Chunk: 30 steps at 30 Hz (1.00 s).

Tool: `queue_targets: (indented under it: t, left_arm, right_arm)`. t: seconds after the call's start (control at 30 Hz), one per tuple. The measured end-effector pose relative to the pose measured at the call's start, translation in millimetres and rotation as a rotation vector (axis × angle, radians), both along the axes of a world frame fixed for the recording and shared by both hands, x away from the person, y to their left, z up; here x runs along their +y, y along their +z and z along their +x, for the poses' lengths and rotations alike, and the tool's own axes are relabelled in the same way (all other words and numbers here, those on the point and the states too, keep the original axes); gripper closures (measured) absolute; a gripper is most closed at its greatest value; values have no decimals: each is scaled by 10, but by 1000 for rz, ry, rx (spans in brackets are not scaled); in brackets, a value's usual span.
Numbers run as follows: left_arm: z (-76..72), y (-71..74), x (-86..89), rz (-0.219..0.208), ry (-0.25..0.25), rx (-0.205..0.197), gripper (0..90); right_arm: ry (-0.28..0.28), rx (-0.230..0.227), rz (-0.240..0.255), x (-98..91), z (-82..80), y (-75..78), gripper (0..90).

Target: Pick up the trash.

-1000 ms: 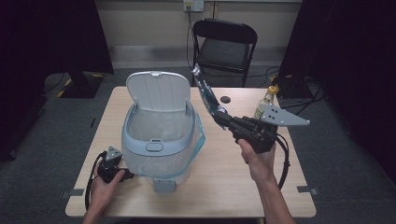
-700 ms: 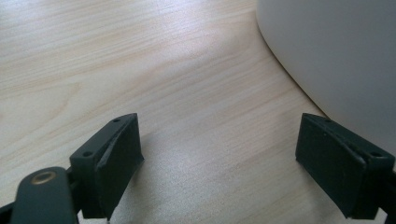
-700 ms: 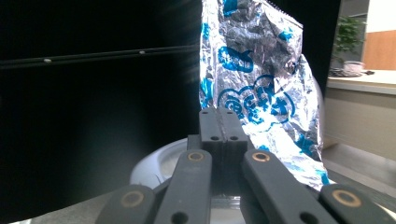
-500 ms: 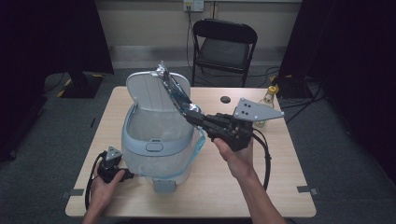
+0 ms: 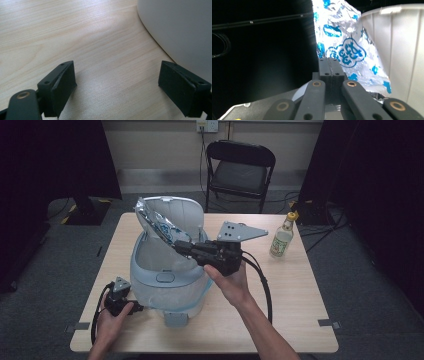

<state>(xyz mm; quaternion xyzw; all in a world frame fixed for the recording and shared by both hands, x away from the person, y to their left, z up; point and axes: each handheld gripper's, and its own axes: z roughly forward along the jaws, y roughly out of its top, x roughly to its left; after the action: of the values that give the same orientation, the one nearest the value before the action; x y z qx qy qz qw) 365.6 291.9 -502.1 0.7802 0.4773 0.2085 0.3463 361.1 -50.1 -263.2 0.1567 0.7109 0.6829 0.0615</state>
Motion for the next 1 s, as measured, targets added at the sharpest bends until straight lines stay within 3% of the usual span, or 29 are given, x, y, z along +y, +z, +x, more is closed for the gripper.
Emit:
queue_targets:
  t: [0.4, 0.73, 1.0]
  left_arm:
    - [0, 0, 0, 0, 0, 0, 137]
    - [0, 1, 0, 0, 0, 1, 137]
    - [0, 1, 0, 0, 0, 1, 137]
  right_arm:
    - [-53, 72, -32, -70, 179, -256, 900]
    - [-80, 77, -40, -117, 216, -299, 811]
    - [-82, 75, -39, -122, 223, -293, 802]
